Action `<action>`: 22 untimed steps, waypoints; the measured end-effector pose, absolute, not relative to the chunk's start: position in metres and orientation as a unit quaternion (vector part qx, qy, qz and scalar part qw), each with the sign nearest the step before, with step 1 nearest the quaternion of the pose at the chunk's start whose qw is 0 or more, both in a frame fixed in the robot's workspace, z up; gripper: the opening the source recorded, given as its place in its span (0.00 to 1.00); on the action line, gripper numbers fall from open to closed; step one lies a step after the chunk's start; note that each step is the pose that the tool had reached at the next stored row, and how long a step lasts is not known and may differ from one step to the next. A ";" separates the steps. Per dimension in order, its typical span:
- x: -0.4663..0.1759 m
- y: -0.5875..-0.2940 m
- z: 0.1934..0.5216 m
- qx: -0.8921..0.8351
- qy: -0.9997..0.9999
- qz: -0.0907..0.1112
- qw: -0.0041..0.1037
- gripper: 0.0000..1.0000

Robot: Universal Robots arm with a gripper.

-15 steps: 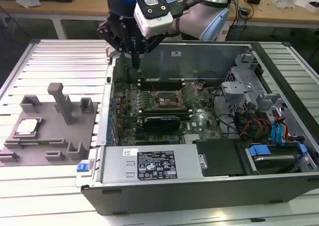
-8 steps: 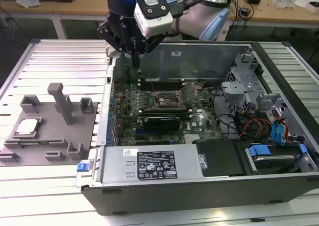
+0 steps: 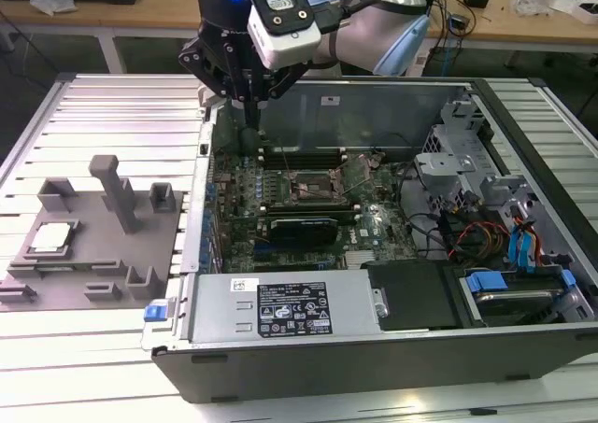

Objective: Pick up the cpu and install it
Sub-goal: 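Reach for the cpu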

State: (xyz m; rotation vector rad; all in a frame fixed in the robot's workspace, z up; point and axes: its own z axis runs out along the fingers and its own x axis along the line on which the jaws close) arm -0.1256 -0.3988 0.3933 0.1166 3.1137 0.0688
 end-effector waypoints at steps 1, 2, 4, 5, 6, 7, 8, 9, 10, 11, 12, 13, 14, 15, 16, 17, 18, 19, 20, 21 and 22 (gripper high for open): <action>-0.126 -0.399 0.393 0.037 0.999 0.022 0.012 0.11; -0.127 -0.399 0.393 0.037 0.999 0.022 0.012 0.11; -0.130 -0.399 0.393 0.037 0.999 0.022 0.012 0.11; -0.131 -0.399 0.393 0.037 0.999 0.022 0.012 0.11; -0.134 -0.399 0.393 0.037 0.999 0.022 0.012 0.11; -0.137 -0.399 0.393 0.037 0.999 0.022 0.012 0.11; -0.138 -0.399 0.393 0.037 0.999 0.022 0.013 0.11; -0.139 -0.399 0.393 0.037 0.999 0.022 0.013 0.11; -0.141 -0.399 0.393 0.037 0.999 0.022 0.013 0.11; -0.143 -0.399 0.393 0.037 0.999 0.022 0.013 0.11; -0.144 -0.399 0.393 0.037 0.999 0.022 0.013 0.11; -0.146 -0.399 0.393 0.037 0.999 0.022 0.013 0.11; -0.147 -0.399 0.393 0.037 0.999 0.022 0.013 0.11; -0.148 -0.399 0.393 0.037 0.999 0.022 0.013 0.11; -0.149 -0.399 0.393 0.037 0.999 0.022 0.013 0.11; -0.151 -0.399 0.393 0.037 0.999 0.022 0.013 0.11; -0.152 -0.399 0.393 0.037 0.999 0.022 0.013 0.11; -0.155 -0.399 0.393 0.037 0.999 0.022 0.013 0.11; -0.156 -0.399 0.393 0.037 0.999 0.022 0.013 0.11; -0.158 -0.399 0.393 0.037 0.999 0.022 0.013 0.11; -0.159 -0.398 0.393 0.037 0.999 0.022 0.013 0.11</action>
